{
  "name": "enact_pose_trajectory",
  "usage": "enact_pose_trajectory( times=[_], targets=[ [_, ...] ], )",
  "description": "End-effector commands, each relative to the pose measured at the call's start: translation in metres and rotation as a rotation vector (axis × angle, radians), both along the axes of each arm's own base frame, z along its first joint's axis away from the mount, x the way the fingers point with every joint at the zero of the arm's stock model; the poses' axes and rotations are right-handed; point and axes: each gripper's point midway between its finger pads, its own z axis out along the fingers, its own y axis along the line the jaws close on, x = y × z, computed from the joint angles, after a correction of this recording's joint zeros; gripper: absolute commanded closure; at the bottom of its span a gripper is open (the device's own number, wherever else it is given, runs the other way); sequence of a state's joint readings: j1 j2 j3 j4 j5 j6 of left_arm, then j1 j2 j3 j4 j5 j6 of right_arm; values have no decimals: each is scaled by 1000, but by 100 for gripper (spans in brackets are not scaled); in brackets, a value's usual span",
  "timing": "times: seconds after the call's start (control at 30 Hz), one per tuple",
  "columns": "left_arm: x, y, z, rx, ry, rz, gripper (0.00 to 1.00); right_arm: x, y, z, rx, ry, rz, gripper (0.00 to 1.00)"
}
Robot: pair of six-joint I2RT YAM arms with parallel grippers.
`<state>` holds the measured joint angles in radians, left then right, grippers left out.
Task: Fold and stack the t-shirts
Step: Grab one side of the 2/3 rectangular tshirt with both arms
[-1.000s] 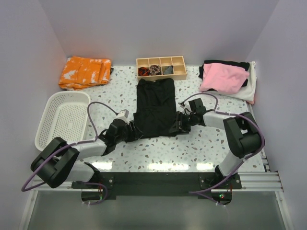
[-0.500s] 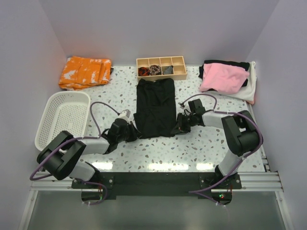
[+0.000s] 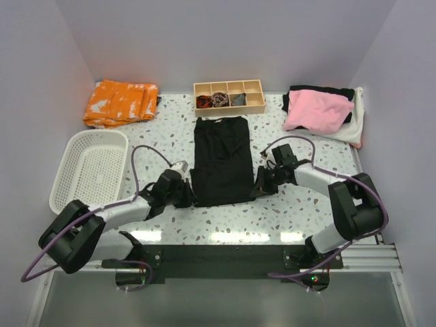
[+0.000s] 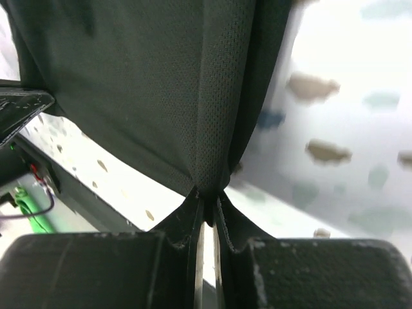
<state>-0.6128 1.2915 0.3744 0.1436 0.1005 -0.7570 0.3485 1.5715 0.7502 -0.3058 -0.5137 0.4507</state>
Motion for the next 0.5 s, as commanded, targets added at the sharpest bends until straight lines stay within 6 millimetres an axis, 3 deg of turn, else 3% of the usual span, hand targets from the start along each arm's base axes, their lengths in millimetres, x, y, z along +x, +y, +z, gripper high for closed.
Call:
enact_pose_trajectory(
  times=[0.0,0.3,0.4,0.47],
  targets=[
    [-37,7,-3,69,83,-89,100,-30,-16,8,-49,15,23,92],
    [-98,-27,14,5,169,-205,100,-96,-20,28,15,92,95,89],
    [-101,-26,33,2,145,-173,100,-97,-17,49,59,44,70,87],
    [-88,-23,55,9,84,-124,100,-89,-16,62,66,-20,55,86]
  ],
)
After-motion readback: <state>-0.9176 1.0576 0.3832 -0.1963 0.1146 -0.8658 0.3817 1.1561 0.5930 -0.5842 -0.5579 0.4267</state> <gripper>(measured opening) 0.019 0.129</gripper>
